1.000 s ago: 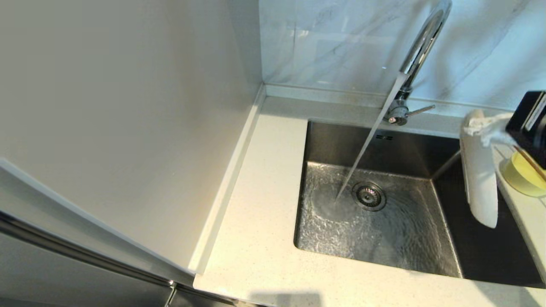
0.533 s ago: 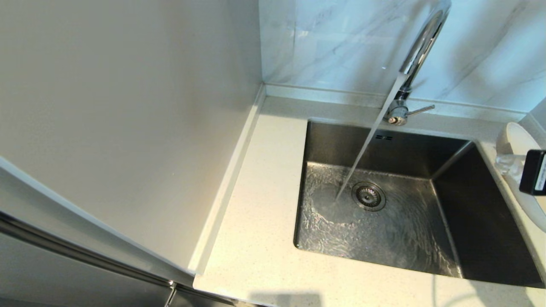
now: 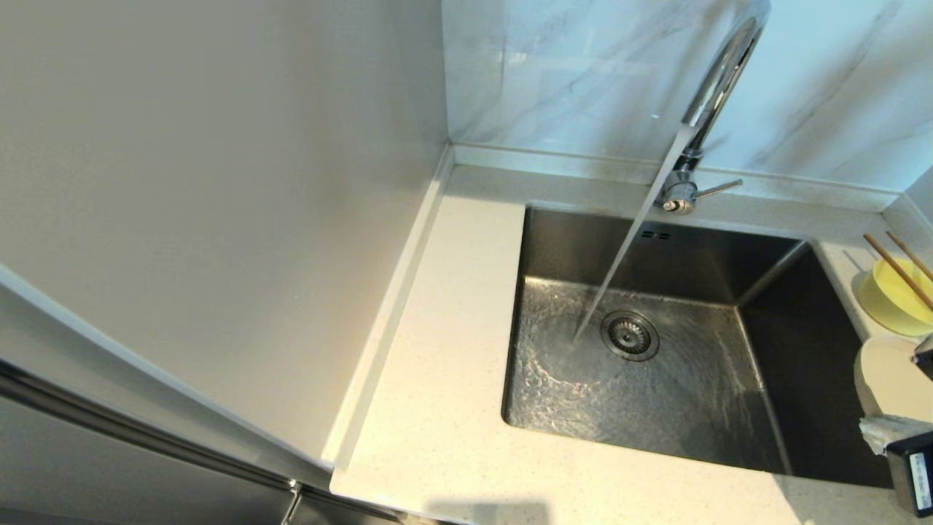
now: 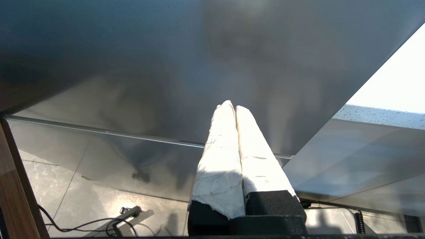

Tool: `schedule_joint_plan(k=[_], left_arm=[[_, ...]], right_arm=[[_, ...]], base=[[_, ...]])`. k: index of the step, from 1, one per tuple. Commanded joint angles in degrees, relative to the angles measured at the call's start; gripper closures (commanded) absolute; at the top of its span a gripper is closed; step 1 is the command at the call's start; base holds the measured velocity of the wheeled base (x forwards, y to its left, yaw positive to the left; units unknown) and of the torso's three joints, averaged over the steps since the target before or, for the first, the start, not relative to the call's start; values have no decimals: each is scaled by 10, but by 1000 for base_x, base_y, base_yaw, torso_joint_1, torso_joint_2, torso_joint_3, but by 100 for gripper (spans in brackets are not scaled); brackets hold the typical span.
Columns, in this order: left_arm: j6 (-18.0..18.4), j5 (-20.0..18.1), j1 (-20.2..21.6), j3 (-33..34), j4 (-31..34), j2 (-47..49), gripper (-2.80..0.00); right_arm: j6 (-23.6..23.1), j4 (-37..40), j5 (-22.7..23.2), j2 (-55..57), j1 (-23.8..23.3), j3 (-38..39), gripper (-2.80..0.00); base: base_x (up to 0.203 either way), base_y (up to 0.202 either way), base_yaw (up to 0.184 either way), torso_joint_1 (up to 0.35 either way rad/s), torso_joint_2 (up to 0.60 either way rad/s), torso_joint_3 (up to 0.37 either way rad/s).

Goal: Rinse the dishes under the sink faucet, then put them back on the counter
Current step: Place the plate on the table

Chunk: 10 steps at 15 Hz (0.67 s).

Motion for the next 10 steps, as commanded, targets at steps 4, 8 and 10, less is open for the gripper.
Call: schedule_joint_plan(k=[4,8,10], left_arm=[[0,0,0,0,0,0,0],[0,0,0,0,0,0,0],[0,0,0,0,0,0,0]], right_arm=[[1,-162,-4,49,-39,123,0],[17,-200,-2,110,-106,128,0],[17,-216,-2,143,-147,121,0]], base=[[0,0,0,0,0,0],[0,0,0,0,0,0],[0,0,0,0,0,0]])
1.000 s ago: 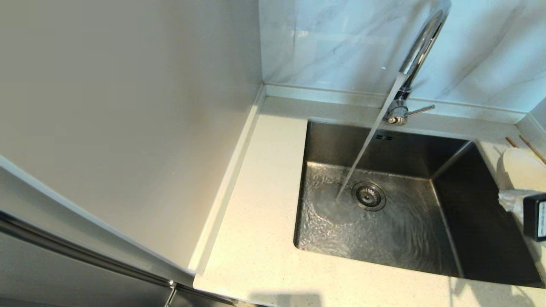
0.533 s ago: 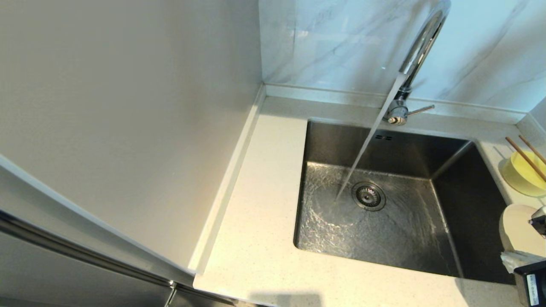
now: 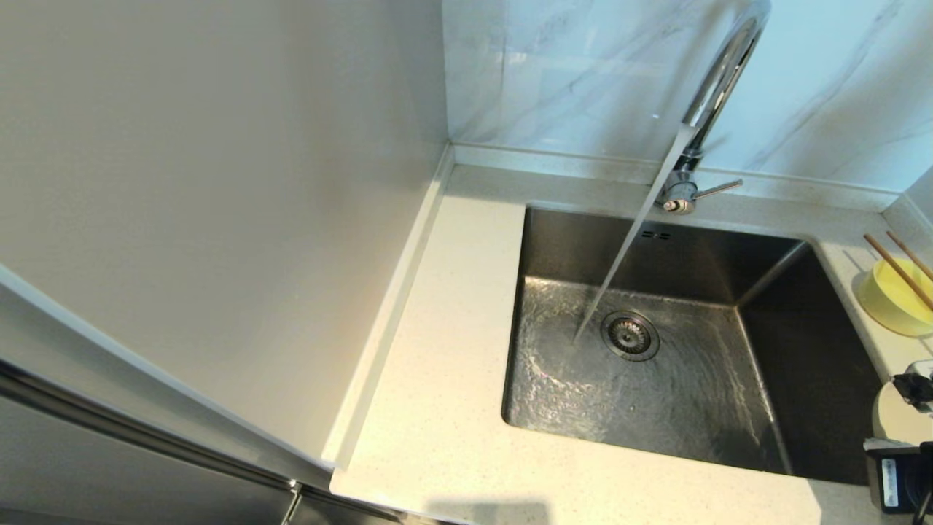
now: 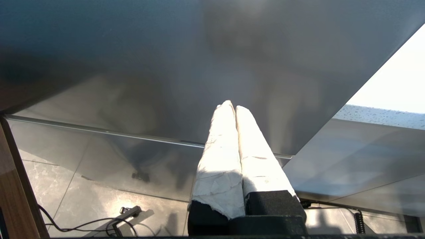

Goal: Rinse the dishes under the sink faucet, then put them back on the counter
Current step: Place the plate on the table

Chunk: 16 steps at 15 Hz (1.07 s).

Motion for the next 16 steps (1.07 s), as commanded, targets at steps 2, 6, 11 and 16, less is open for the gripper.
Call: schedule_joint_plan(k=[2,6,11,16], left_arm=[[0,0,0,0,0,0,0],[0,0,0,0,0,0,0],[0,0,0,0,0,0,0],[0,0,0,0,0,0,0]], right_arm=[[-1,-5,-1,53,-45,-15,0],[7,-5,-1,87,-98,-50,0],[37,-3,1,93,-108,-66,0],[53,-3,1,92,-108,-68,0]], base=[[0,0,0,0,0,0],[0,0,0,0,0,0],[0,0,0,0,0,0],[0,0,0,0,0,0]])
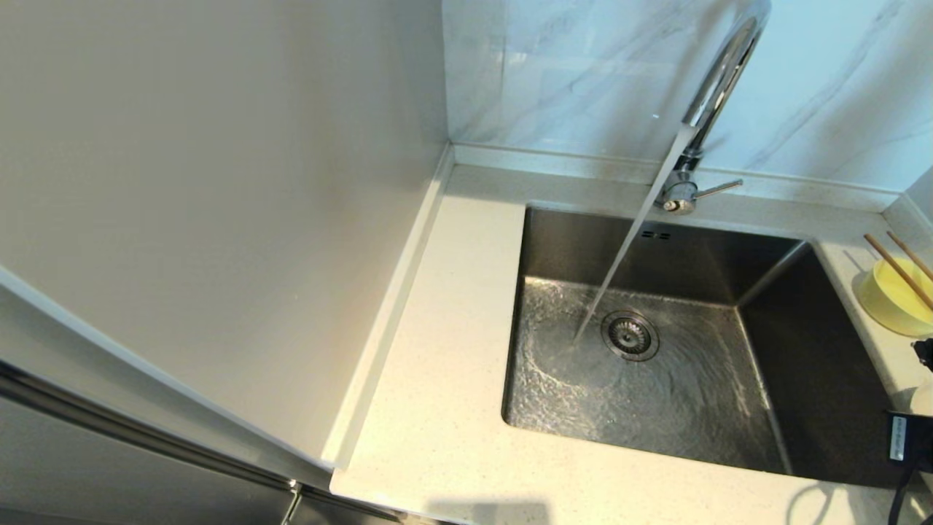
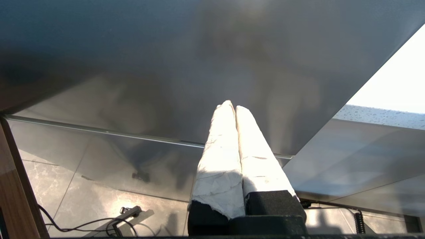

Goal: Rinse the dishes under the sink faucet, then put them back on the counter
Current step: Place the plate on the table

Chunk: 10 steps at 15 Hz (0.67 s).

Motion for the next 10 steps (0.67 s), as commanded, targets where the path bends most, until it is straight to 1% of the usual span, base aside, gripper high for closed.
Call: schedule_joint_plan(k=[1,5,6,7,10], left_arm=[[0,0,0,0,0,0,0],[0,-1,0,0,0,0,0],[0,0,0,0,0,0,0],[0,0,0,0,0,0,0],[0,0,0,0,0,0,0]], right_arm=[[6,-1,-1,1,0,-2,0],[9,-4,-4,0,-2,-4,0],[9,-4,-4,-1,-5,-2,-119],[9,-3,-3,0,-6,-3,-280],[10,-5,-4,-1,-7,-6,-280]], base=[[0,0,0,0,0,0],[0,0,0,0,0,0],[0,0,0,0,0,0],[0,0,0,0,0,0],[0,0,0,0,0,0]])
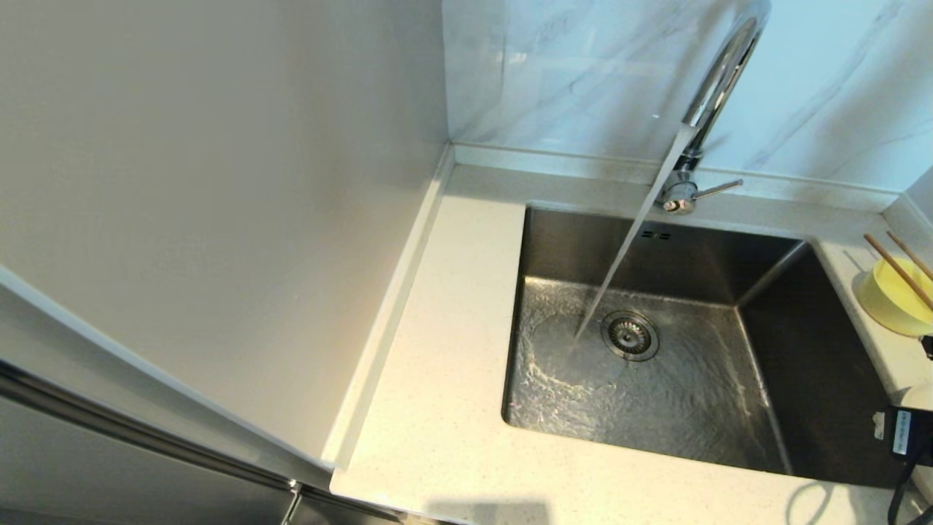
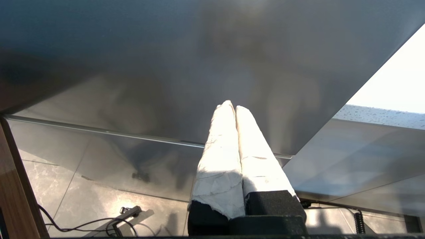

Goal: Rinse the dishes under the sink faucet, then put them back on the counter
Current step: Place the plate on the table, then turn off the faucet

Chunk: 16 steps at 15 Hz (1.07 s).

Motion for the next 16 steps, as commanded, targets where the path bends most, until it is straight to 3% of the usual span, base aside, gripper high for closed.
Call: schedule_joint_plan(k=[1,4,7,12,16], left_arm=[[0,0,0,0,0,0,0],[0,-1,0,0,0,0,0],[0,0,0,0,0,0,0],[0,-1,0,0,0,0,0],[0,0,0,0,0,0,0]], right_arm=[[0,-3,-2,-3,-1,-1,-280],[-4,-79,-3,-19,5,4,-280],[-7,-156,-2,-47,52,11,-280],[-21,-147,-28,-68,108,-80,-280],[-23,-91,-34,-66,113,-138,-280]], base=[[0,0,0,0,0,0],[0,0,0,0,0,0],[0,0,0,0,0,0],[0,0,0,0,0,0],[0,0,0,0,0,0]])
